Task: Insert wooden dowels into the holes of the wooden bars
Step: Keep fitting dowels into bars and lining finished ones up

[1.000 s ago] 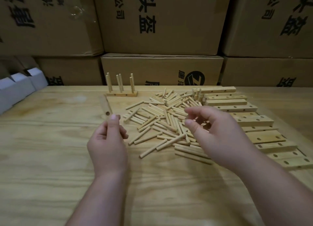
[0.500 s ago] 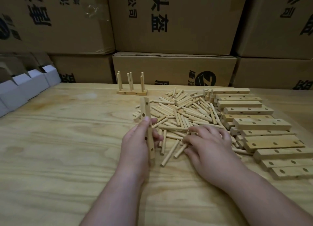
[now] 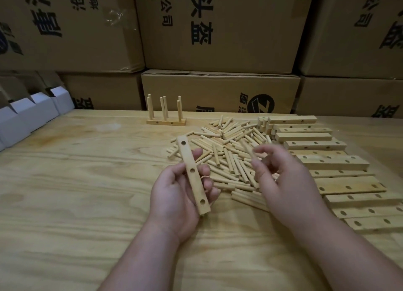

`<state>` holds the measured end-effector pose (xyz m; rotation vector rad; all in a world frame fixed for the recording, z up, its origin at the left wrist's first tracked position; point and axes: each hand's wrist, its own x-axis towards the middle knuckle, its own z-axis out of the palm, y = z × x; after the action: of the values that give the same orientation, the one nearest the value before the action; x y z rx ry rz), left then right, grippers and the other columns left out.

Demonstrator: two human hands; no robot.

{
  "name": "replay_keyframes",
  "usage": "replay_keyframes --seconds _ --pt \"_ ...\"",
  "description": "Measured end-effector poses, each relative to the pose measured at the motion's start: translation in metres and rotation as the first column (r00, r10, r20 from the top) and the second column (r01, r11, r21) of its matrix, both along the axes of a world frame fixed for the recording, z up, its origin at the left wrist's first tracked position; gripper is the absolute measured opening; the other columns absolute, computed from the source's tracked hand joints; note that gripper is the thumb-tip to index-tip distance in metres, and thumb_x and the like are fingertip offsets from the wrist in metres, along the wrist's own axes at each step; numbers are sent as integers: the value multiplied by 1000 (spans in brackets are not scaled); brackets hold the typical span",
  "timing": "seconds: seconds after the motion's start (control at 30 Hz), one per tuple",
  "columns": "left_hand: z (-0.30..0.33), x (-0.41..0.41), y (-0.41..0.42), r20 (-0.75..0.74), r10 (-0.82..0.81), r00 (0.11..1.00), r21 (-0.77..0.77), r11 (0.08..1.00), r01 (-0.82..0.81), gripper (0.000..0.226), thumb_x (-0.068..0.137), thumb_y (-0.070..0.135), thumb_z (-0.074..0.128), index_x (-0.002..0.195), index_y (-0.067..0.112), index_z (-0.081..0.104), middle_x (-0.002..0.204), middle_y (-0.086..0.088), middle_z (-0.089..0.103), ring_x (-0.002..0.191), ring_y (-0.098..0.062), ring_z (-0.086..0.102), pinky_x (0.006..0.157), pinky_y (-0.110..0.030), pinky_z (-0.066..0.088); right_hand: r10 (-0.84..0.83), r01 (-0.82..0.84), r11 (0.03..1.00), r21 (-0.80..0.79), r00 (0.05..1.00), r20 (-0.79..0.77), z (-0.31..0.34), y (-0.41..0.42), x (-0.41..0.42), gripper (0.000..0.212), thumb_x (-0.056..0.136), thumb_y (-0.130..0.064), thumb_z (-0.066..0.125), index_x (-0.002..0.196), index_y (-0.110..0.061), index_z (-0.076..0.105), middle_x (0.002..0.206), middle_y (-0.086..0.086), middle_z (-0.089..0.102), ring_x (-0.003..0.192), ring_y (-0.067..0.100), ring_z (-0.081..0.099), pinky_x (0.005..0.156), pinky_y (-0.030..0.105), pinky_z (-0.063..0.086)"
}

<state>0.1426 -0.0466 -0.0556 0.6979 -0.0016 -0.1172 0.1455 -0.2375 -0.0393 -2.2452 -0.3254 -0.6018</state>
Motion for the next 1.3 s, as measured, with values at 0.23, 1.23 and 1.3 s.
replay_keyframes --seconds 0.23,1.23,1.3 --pt "2 -10 -12 -47 -362 931 111 924 365 36 87 26 40 112 12 63 70 -10 51 50 -20 48 44 -28 48 164 -137 981 138 965 -203 46 -22 -6 23 98 -19 61 96 -42 64 88 -21 73 70 17 66 52 29 56" --pt "-6 -15 -26 -80 -417 905 225 877 424 28 97 27 55 118 9 55 84 -20 67 63 -29 67 68 -46 60 95 -185 955 -230 930 -354 62 -37 -9 11 97 -34 62 88 -37 69 73 -23 72 61 11 66 49 30 53" --pt "-7 -15 -25 -78 -408 910 248 876 414 30 95 27 59 119 10 57 86 -20 68 66 -30 70 66 -45 60 96 -183 962 -205 923 -372 63 -39 -9 13 99 -34 61 90 -35 70 73 -19 73 59 10 67 44 23 50"
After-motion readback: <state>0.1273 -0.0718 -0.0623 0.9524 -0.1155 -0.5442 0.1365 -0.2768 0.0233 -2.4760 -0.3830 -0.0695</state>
